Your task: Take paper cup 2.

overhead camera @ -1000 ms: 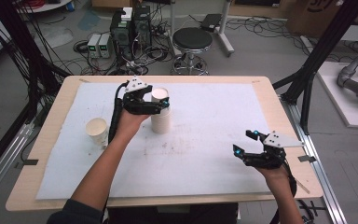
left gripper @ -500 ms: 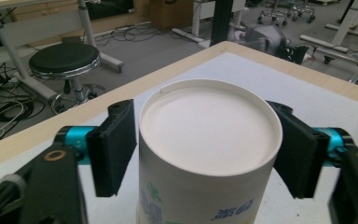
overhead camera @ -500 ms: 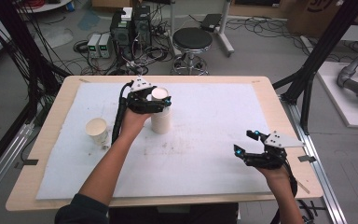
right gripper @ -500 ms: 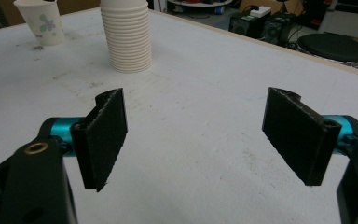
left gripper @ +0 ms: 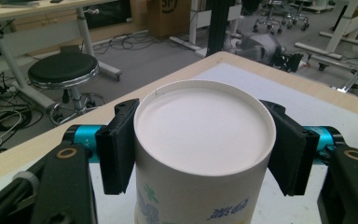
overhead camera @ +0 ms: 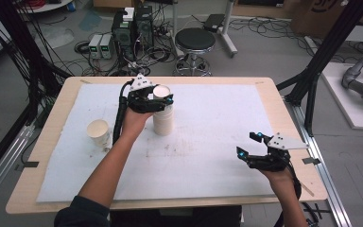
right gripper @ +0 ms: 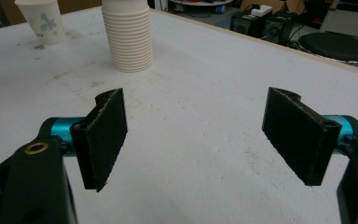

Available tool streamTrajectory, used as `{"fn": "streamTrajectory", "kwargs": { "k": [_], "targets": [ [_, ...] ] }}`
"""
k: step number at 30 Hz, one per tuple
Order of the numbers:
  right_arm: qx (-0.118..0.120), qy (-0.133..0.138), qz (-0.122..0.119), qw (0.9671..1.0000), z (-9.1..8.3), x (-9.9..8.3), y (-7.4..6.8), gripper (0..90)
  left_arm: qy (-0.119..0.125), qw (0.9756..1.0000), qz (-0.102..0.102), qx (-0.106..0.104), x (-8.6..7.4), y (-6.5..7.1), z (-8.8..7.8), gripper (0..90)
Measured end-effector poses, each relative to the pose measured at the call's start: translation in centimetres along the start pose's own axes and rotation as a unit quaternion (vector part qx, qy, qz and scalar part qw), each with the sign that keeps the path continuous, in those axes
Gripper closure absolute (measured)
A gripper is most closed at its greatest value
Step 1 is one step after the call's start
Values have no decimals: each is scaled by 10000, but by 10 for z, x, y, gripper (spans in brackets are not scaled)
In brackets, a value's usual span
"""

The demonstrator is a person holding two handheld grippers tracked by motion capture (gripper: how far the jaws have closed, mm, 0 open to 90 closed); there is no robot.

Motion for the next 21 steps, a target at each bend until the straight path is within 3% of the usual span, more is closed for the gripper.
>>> {"fn": "streamTrajectory", "kwargs": {
  "k": [9,14,21],
  "targets": [
    [-10,15,-5,10000,0,0,0,227,232,9997,107,-10,24,4,-14,343],
    [7,4,15,10000,0,0,-1,227,490,9986,203,41,42,6,-30,343],
    [4,3,11,10000,0,0,-1,227,673,9974,243,26,52,9,-48,343]
  ]
}}
Point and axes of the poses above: each handheld gripper's, and its own axes: z roughly forward along the jaws, x roughly out of its top, y roughly to its right, the point moved 10 cm from there along z, roughly forward along the jaws, and after that the axes turned 4 degrees about -y, right-handed, at the moved point
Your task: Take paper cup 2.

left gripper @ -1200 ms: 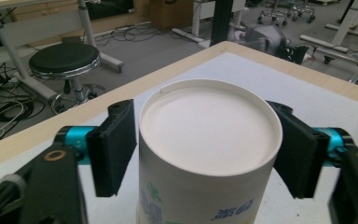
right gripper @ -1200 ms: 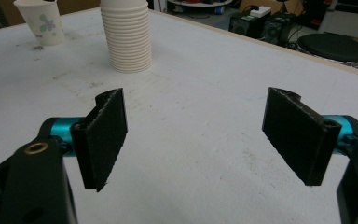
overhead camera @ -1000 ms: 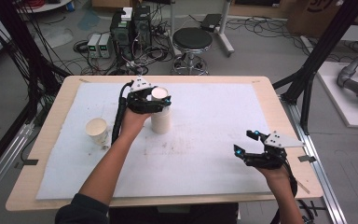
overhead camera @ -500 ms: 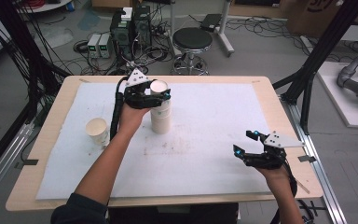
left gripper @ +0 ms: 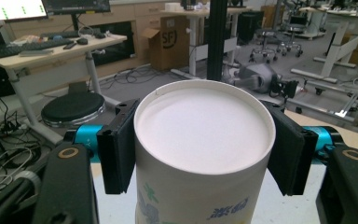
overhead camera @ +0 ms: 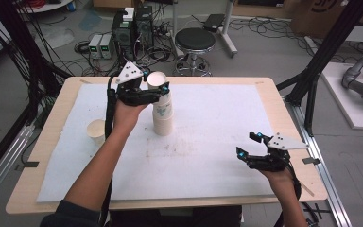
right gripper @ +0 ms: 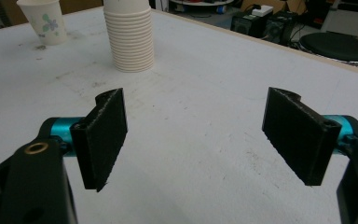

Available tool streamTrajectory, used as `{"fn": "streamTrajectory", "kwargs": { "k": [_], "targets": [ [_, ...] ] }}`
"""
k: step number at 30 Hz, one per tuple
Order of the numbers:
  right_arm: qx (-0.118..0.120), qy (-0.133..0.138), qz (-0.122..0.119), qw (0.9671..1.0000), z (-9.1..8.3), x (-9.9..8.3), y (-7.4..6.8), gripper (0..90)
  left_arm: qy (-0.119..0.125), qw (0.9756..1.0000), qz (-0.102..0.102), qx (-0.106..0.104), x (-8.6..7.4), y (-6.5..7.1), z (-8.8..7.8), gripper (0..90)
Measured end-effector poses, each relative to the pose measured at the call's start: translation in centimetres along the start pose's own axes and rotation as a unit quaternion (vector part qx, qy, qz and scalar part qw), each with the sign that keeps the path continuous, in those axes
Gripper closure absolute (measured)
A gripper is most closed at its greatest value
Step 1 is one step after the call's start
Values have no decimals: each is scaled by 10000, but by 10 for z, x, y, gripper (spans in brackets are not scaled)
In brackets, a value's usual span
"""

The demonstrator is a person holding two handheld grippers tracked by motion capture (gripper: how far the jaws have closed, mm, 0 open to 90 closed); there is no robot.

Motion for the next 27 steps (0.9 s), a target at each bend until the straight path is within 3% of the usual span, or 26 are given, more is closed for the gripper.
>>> {"fn": "streamTrajectory", "kwargs": {
  "k": [5,15,20,23,27],
  "targets": [
    [-2,10,6,10000,0,0,0,227,120,9998,81,-99,3,5,-19,344],
    [-1,-18,-12,10000,2,-1,-1,227,347,9990,-39,-285,-10,17,-64,353],
    [12,-41,-7,10000,3,-2,-2,227,379,9987,-106,-311,-29,22,-85,354],
    [32,-67,5,10000,4,-3,-3,227,356,9989,-130,-283,-38,21,-90,354],
    [32,-96,4,9999,5,-4,-3,227,237,9990,-203,-332,-66,22,-96,353]
  ]
}}
Point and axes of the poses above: each handheld gripper's, and its own axes: z roughly forward along the jaws, x roughly out of its top, y roughly to its right, the point moved 10 cm from there along z, roughly forward along the jaws, and after that the axes turned 4 degrees about -y, right-handed, at the moved point
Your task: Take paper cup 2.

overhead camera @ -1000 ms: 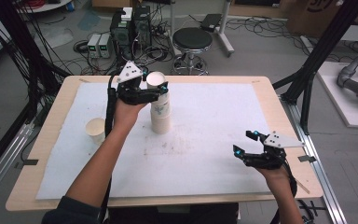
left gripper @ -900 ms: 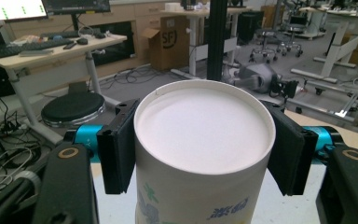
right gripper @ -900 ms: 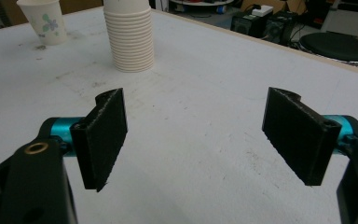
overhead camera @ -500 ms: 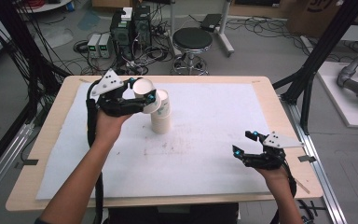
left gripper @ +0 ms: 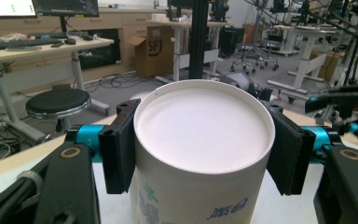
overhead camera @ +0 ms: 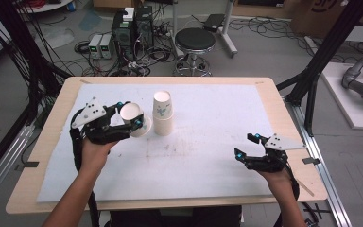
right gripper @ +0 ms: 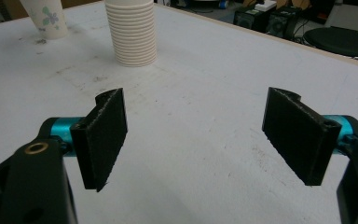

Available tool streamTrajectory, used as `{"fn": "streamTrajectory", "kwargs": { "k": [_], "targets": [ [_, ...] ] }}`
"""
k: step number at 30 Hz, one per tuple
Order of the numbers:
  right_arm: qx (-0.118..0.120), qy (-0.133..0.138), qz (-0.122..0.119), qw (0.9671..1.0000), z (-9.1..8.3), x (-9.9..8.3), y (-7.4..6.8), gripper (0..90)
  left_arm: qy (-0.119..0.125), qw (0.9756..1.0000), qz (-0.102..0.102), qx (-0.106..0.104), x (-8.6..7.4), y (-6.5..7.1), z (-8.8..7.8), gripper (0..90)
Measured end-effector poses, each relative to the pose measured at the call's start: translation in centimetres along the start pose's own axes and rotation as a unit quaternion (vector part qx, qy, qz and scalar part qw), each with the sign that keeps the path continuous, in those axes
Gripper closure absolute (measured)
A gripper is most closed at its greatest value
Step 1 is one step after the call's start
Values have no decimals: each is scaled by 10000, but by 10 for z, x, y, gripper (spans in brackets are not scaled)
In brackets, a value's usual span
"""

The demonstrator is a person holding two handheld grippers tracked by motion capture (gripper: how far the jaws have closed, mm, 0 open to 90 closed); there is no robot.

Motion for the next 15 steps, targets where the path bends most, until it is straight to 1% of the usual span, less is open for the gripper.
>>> {"fn": "streamTrajectory", "kwargs": {
  "k": [1,2,3,4,6,8,13,14,15],
  "targets": [
    [0,0,0,10000,0,0,0,227,0,10000,0,0,0,0,0,353],
    [2,4,-35,10000,0,0,0,227,-25,10000,-8,-11,-6,1,-1,353],
    [3,-15,-29,10000,1,-1,0,227,-5,10000,-62,-60,-16,2,-2,352],
    [10,-28,-16,10000,2,-1,0,227,-5,10000,-62,-60,-16,2,-2,352],
    [13,-46,-21,10000,3,-2,-1,227,-20,10000,-43,-41,-25,4,-3,351],
    [22,-55,-25,10000,4,-2,-1,227,-25,9999,-59,-90,-35,7,-2,351],
    [61,-68,-36,10000,7,-3,-2,227,-147,9995,-100,-242,-58,14,2,351],
    [82,-65,-31,9999,8,-3,-3,227,-206,9992,-119,-325,-64,16,4,351],
    [82,-65,-31,9999,8,-3,-3,227,-206,9992,-119,-325,-64,16,4,351]
  ]
}}
Point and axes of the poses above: each handheld gripper's, and its own axes: z roughly forward along the jaws, x roughly out of its top, y roughly to its right, the point moved 10 cm from there along z, roughly forward along the jaws, and after that the axes turned 4 degrees about -y, right-handed, at the moved point
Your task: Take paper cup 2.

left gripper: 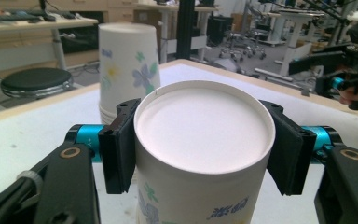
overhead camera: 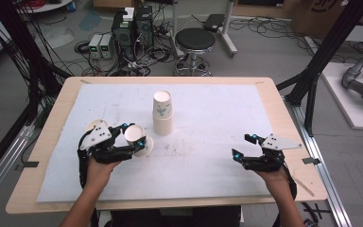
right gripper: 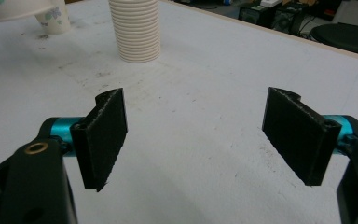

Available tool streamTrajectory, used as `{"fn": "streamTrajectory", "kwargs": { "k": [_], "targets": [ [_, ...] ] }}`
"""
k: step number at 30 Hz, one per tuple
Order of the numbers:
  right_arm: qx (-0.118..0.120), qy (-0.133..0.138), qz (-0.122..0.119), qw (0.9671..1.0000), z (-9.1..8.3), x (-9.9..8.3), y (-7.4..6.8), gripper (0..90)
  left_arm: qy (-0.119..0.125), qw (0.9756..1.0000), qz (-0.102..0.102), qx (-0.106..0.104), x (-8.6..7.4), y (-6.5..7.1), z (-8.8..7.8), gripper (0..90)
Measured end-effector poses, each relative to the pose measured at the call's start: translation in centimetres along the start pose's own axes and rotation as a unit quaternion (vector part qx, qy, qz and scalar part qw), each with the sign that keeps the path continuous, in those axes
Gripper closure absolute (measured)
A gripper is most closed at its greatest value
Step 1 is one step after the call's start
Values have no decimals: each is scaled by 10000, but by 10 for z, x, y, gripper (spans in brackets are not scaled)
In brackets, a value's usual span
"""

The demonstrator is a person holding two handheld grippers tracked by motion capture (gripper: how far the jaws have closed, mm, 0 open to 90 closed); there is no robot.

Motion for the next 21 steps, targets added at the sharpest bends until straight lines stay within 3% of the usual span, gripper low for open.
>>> {"fn": "streamTrajectory", "kwargs": {
  "k": [6,21],
  "targets": [
    [95,-39,-7,9999,4,0,-3,227,-25,9998,-20,-206,-5,6,4,351],
    [188,-82,-54,9998,8,-1,-6,227,-105,9995,-111,-277,-14,9,8,350]
  ]
}}
Point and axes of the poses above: each handheld gripper's, and its own axes: z roughly forward along the jaws, x roughly out of its top, y roughly to its right, the point moved 10 cm from there along z, roughly forward along the jaws, and after that the axes turned 4 degrees about -y, right-handed, at the moved point
